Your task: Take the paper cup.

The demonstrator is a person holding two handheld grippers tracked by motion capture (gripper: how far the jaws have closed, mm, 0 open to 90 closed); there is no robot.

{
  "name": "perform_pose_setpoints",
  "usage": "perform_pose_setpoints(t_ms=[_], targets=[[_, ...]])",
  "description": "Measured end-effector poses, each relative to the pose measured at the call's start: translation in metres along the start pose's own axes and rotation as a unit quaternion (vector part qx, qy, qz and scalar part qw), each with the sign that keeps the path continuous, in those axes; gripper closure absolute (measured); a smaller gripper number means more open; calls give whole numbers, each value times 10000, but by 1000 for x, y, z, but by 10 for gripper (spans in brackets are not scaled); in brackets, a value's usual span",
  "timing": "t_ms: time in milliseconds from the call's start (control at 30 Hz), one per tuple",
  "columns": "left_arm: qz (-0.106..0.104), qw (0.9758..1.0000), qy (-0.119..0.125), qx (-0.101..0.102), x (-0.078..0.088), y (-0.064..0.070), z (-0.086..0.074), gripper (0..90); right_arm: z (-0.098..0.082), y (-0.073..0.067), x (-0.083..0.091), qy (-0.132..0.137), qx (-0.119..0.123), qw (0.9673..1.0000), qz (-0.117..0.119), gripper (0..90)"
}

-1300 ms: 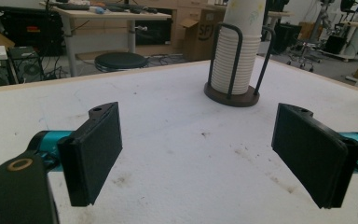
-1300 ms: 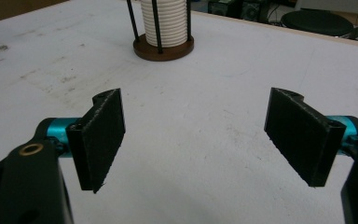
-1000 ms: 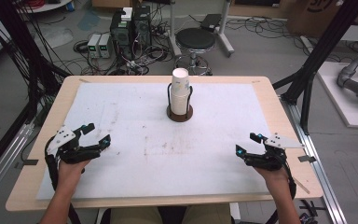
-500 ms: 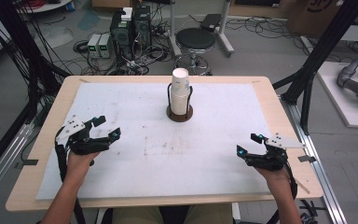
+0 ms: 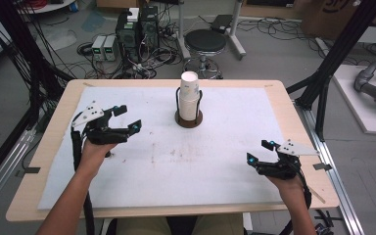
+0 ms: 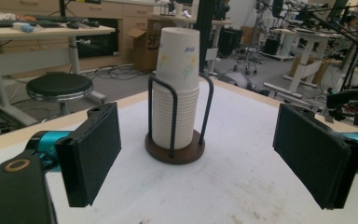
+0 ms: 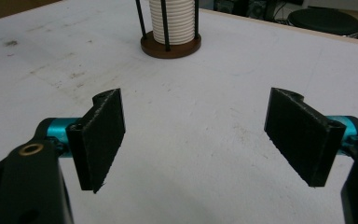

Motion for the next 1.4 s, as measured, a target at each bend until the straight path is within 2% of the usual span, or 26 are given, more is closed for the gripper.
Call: perform_pose_setpoints(t_ms=[100, 167, 200, 233, 367, 400, 533, 600, 633, 700, 733, 767, 833, 867, 933, 1100, 1133, 1200, 1233, 1267, 1367, 1400], targets=[[-121, 9999, 20, -48, -11, 3, 13, 151, 0, 0, 1, 3, 12, 10000, 6, 206], [-164, 9998, 17, -65, -15, 4, 17, 151, 1, -1, 1, 5, 10, 10000, 13, 206], [-259, 9996, -20, -103, -23, 6, 24, 150, 1, -1, 1, 2, 17, 10000, 10, 206], [-259, 9996, -20, -103, -23, 6, 24, 151, 1, -1, 1, 2, 17, 10000, 10, 206], [-427, 9987, -138, -231, -46, 12, 42, 151, 2, -2, -1, -20, 15, 10000, 44, 206], [-427, 9987, -138, -231, -46, 12, 42, 151, 2, -2, -1, -29, 39, 10000, 43, 206], [-545, 9980, -175, -279, -68, 18, 56, 151, 1, -1, -1, -44, 15, 10000, 63, 206], [-537, 9979, -197, -290, -72, 19, 58, 151, 1, -1, -1, -30, 39, 10000, 64, 206], [-550, 9977, -233, -332, -81, 21, 62, 151, 1, -1, -1, -24, 28, 10000, 64, 206], [-557, 9976, -268, -327, -85, 21, 64, 151, 2, -1, -1, -22, 32, 10000, 70, 206], [-549, 9974, -299, -349, -94, 23, 69, 151, 2, -1, -2, -20, 48, 10000, 79, 206], [-549, 9974, -299, -349, -94, 23, 69, 151, 2, -1, -2, -17, 53, 9999, 85, 206], [-561, 9971, -346, -372, -108, 25, 76, 151, 2, -1, -2, -23, 34, 9999, 103, 206], [-561, 9971, -346, -372, -108, 25, 76, 151, 2, -1, -2, -23, 34, 9999, 103, 206], [-556, 9969, -402, -373, -118, 26, 79, 151, 2, -1, -3, -26, 47, 9999, 119, 206], [-411, 9963, -651, -394, -152, 24, 87, 151, 3, -2, -2, -19, 29, 9999, 150, 206], [-411, 9963, -651, -394, -152, 24, 87, 151, 3, -2, -2, -19, 29, 9999, 150, 206], [-359, 9960, -730, -379, -165, 24, 87, 151, 3, -2, -2, -9, 24, 9999, 170, 206], [-359, 9960, -730, -379, -165, 24, 87, 151, 2, -1, -2, -20, 50, 9998, 166, 206], [-282, 9955, -815, -405, -173, 24, 86, 151, 2, -1, -2, -17, 49, 9998, 168, 206], [-263, 9946, -911, -432, -181, 24, 84, 151, 2, -2, -3, -10, 42, 9998, 168, 206], [-194, 9935, -1012, -493, -189, 24, 84, 151, 2, -1, -3, -9, 52, 9998, 177, 206]])
Point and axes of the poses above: each handheld gripper's, and its own axes: x roughly backward along the jaws, z roughly out of its top, y roughly to its right, the point moved 2 cm from there along -x, roughly forward along the jaws, and after that the axes turned 12 degrees about z, right-handed, at the moved point
